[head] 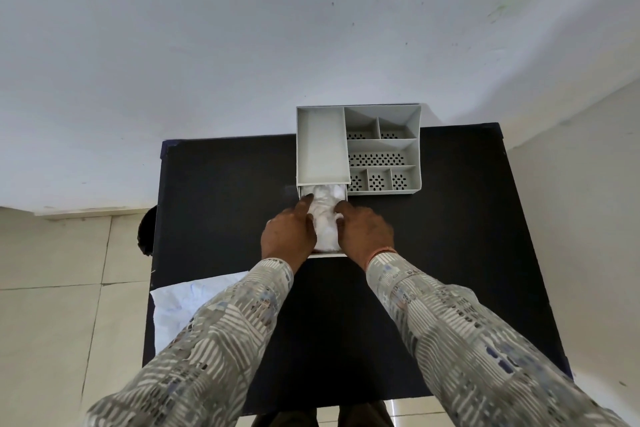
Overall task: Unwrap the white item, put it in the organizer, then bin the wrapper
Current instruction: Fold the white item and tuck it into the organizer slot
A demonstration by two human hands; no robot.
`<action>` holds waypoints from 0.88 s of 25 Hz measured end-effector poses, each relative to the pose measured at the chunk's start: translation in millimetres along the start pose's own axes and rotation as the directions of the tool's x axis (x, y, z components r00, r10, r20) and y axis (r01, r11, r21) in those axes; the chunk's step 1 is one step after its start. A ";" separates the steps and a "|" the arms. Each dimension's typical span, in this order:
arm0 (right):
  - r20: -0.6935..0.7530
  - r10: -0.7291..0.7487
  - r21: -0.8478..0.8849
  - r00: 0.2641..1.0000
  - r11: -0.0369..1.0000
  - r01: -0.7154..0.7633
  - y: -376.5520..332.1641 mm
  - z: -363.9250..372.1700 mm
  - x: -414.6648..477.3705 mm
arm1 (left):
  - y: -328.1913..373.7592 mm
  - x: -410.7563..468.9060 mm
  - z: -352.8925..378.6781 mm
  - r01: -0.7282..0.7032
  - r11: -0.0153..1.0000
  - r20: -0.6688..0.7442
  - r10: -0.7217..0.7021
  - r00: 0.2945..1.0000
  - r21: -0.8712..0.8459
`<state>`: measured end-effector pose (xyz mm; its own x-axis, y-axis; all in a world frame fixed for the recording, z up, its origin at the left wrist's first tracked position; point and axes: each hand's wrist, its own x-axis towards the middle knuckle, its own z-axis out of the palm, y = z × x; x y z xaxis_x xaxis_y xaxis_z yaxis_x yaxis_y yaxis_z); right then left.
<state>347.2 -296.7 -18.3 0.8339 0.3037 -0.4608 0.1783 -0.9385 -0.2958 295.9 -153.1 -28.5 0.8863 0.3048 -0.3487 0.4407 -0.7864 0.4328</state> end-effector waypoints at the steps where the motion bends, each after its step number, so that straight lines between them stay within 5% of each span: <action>1: -0.009 -0.016 0.121 1.000 0.993 0.017 4.6 1.1 -1.5 | -2.6 -4.0 -0.9 -0.016 0.997 -0.024 0.014 1.000 -0.069; 4: 0.107 -0.083 0.326 0.991 0.944 0.044 19.6 -1.6 -9.3 | -12.4 -16.1 -4.0 -0.058 0.981 0.054 0.069 0.996 -0.185; 7: 0.175 -0.078 0.177 0.982 0.983 0.047 21.7 2.1 -11.6 | -13.4 -18.4 1.9 0.017 0.980 0.181 0.020 0.983 -0.198; 13: 0.053 -0.002 0.004 0.999 1.000 0.001 -5.3 10.6 -5.8 | 1.2 -8.4 10.8 0.087 0.980 0.097 -0.071 0.993 -0.180; 19: -0.116 -0.020 0.204 0.993 0.978 0.043 6.3 0.3 -37.8 | -9.4 -22.1 2.4 0.034 0.945 -0.059 -0.057 0.997 -0.326; 22: 0.016 -0.015 0.216 1.000 0.976 0.011 5.4 9.5 -40.9 | -9.0 -22.3 12.6 0.092 0.910 0.033 -0.086 0.996 -0.404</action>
<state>309.1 -312.7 -9.0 0.8227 0.3203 -0.4697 0.0704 -0.8773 -0.4748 270.4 -159.6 -35.1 0.8399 0.3535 -0.4119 0.5402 -0.4707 0.6976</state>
